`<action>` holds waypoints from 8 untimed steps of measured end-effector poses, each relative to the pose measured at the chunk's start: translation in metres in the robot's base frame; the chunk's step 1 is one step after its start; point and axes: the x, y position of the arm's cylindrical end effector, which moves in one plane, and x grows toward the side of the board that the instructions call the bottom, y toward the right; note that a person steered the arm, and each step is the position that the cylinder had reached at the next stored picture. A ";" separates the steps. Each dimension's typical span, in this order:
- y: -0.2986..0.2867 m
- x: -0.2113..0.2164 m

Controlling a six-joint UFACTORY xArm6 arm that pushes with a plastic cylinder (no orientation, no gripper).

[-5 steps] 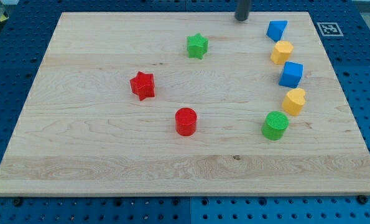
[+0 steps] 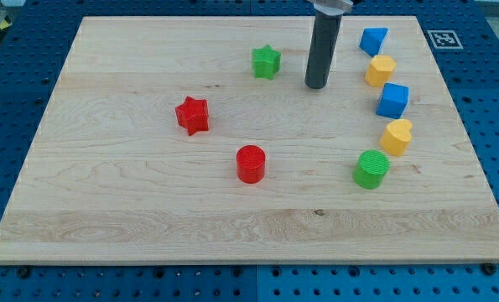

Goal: Slide green circle a bit down

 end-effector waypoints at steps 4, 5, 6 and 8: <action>0.000 0.066; 0.000 0.088; 0.001 0.107; 0.001 0.106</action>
